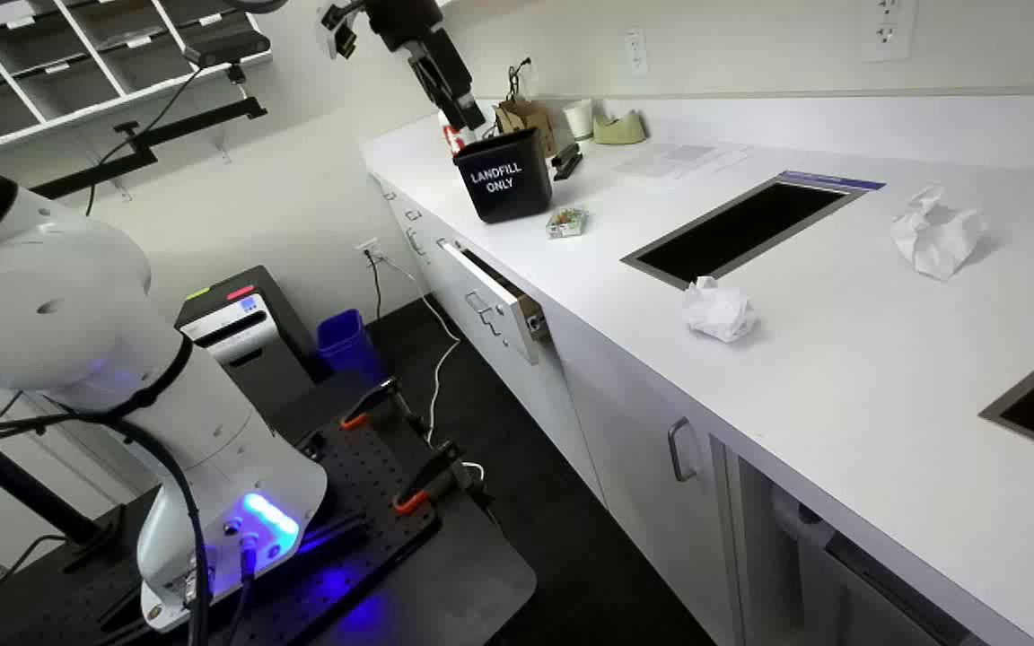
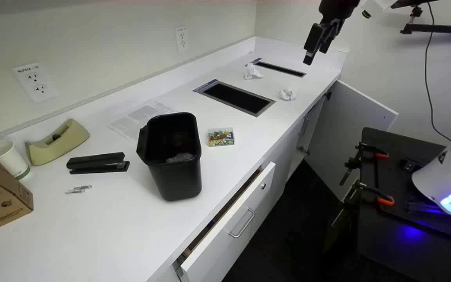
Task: Open the first drawer from the right, remove the glue stick from it and put the glue stick on the counter
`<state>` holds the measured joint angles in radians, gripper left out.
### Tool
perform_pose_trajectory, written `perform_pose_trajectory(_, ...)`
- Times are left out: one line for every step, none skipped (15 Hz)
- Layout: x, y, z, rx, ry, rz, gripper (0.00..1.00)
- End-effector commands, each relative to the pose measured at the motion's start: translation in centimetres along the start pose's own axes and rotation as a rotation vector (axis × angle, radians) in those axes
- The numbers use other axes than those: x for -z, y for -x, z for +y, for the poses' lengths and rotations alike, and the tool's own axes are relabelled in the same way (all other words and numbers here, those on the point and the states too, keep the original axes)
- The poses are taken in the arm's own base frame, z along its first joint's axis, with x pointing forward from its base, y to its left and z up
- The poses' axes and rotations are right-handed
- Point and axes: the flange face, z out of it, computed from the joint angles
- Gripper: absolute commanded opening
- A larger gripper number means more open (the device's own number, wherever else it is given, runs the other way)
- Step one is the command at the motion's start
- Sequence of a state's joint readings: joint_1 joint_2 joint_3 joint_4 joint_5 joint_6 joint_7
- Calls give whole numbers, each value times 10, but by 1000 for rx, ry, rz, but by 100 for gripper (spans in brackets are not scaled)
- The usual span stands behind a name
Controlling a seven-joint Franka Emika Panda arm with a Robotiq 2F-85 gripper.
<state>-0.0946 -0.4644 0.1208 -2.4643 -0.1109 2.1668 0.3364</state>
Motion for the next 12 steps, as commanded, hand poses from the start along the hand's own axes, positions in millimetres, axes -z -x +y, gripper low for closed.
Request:
perform_pose_trajectory(1,0,0,0,0,-1,100)
perform_pose_trajectory(1,0,0,0,0,-1,100)
perform_pose_trajectory(1,0,0,0,0,-1,100)
perform_pose_trajectory(1,0,0,0,0,-1,100)
perform_pose_trajectory(1,0,0,0,0,-1,100)
perform_pose_trajectory(3,4,-6,16,-4,6,100)
perform_pose_trajectory(6,11,-15,37,-5,16,100)
perform_pose_trajectory(8,19,-26,68,-5,22,100)
perform_pose_trajectory(9,29,-42,111,3,27,100)
perform_pose_trajectory(10,38,-57,153,3,30,100)
perform_pose_trajectory(10,51,-76,205,7,30,100)
perform_pose_trajectory(10,64,-95,259,14,29,100)
